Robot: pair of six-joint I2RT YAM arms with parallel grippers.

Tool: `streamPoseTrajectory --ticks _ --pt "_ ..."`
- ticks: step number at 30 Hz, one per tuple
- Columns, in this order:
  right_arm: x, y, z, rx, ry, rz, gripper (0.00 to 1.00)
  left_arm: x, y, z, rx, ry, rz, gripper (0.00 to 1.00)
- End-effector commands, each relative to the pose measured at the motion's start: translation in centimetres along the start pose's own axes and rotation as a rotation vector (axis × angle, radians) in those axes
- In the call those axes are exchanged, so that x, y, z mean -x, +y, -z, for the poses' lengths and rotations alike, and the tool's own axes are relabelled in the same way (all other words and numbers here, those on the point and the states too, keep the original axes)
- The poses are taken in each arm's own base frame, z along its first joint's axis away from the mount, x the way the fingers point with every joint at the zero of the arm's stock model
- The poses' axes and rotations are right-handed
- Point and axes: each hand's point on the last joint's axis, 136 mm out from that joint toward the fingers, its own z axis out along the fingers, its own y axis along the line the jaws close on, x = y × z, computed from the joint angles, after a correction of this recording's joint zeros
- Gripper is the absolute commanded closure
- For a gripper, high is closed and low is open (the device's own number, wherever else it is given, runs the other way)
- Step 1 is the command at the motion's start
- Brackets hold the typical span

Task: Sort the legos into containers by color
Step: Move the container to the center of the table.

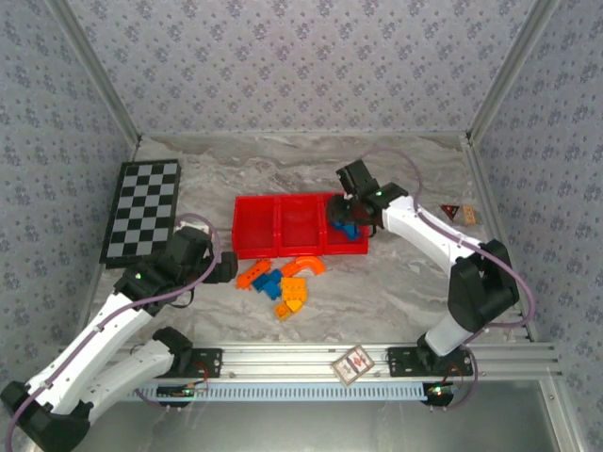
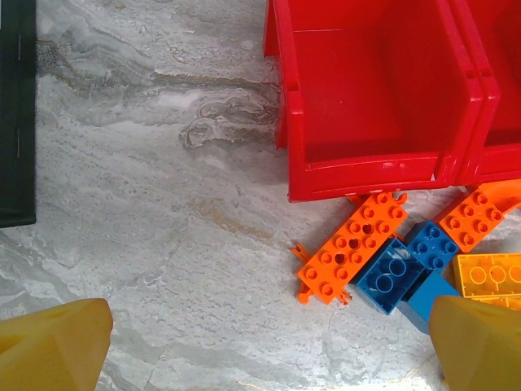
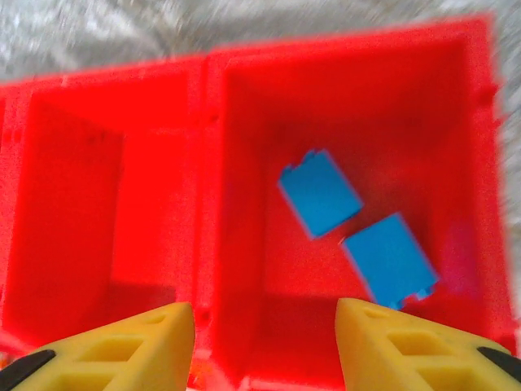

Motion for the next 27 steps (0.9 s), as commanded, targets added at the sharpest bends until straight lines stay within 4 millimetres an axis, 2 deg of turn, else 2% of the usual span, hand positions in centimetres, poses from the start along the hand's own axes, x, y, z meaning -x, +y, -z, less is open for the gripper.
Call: streamPoseTrajectory --ticks 1,3,5,17,21,27 --pt "-3.7 2.1 -0.2 0.048 0.095 0.010 0.50 0.2 -0.1 0.3 -0.003 -0.011 -0.004 0.00" --pt "-5.0 3.3 -0.5 0.060 0.127 0.045 0.50 0.2 0.0 0.3 -0.003 -0.013 -0.004 0.00" --pt "-6.5 3.5 -1.0 0.049 0.182 0.063 0.50 0.2 -0.1 0.4 -0.006 -0.015 -0.004 0.01" --pt "-12.2 5.0 -3.3 0.012 0.371 0.122 0.51 0.2 0.0 0.7 -0.006 -0.027 -0.002 0.00" --pt "-12.5 5.8 -4.6 0.045 0.359 0.117 0.51 0.2 -0.1 0.6 -0.005 -0.021 -0.007 0.00" --pt "-10.8 6.0 -6.1 0.019 0.317 0.133 0.51 0.2 -0.1 0.6 -0.005 -0.024 -0.006 0.00"
